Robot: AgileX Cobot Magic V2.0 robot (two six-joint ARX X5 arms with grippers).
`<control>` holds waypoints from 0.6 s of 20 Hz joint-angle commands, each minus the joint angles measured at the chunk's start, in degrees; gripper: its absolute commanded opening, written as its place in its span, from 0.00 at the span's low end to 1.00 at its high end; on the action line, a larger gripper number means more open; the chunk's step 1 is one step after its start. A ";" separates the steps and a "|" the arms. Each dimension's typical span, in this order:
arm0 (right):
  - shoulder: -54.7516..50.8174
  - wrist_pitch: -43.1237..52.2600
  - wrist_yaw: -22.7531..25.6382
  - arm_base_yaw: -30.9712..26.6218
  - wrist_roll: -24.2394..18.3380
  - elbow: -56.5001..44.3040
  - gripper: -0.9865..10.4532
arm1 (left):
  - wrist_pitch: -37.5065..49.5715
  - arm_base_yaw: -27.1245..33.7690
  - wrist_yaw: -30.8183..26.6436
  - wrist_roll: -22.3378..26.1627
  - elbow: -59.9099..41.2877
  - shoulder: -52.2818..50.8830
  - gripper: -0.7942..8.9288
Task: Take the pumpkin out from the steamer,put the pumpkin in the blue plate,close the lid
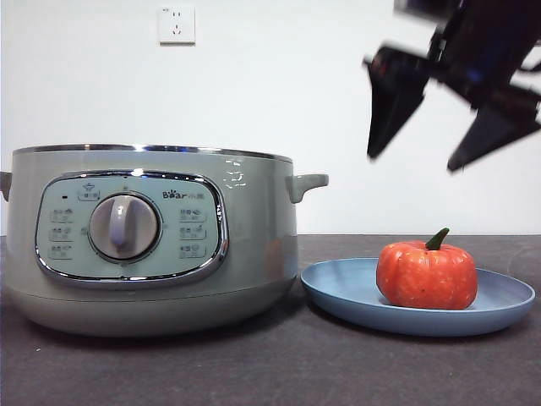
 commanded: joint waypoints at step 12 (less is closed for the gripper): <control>-9.33 -0.52 3.32 0.02 1.75 -0.33 0.58 | 3.15 0.02 -0.09 -1.20 0.50 0.00 0.07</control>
